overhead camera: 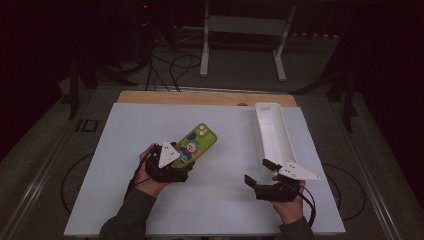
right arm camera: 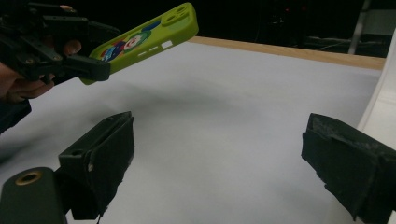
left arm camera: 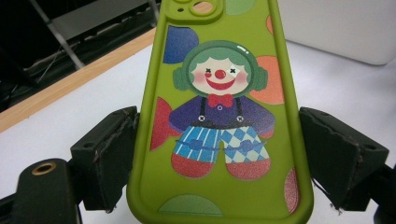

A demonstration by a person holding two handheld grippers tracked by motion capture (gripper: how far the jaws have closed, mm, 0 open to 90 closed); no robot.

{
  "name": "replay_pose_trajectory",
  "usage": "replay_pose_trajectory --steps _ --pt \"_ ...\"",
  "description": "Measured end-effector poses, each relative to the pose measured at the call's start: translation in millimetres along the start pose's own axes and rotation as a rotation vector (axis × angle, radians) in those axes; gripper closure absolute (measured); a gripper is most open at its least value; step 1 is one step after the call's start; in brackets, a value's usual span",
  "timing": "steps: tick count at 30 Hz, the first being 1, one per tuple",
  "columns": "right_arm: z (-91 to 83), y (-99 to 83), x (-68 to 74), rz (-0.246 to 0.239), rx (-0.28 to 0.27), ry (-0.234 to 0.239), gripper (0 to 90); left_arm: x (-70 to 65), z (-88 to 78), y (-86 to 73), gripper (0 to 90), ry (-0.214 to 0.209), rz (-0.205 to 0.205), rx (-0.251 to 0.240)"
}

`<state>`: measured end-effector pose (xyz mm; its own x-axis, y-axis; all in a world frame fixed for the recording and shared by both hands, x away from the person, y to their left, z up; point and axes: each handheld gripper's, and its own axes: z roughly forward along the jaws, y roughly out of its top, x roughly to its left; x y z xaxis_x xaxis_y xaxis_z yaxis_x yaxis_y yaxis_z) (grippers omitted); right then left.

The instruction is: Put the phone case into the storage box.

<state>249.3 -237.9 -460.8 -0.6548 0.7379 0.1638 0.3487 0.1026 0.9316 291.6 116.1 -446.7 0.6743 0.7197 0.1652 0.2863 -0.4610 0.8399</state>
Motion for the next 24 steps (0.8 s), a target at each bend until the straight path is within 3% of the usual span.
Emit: replay_pose_trajectory --steps 24 --pt "14.6 24.0 -10.1 0.058 0.013 0.022 9.2 -11.4 -5.7 8.9 15.8 -0.027 0.037 -0.041"
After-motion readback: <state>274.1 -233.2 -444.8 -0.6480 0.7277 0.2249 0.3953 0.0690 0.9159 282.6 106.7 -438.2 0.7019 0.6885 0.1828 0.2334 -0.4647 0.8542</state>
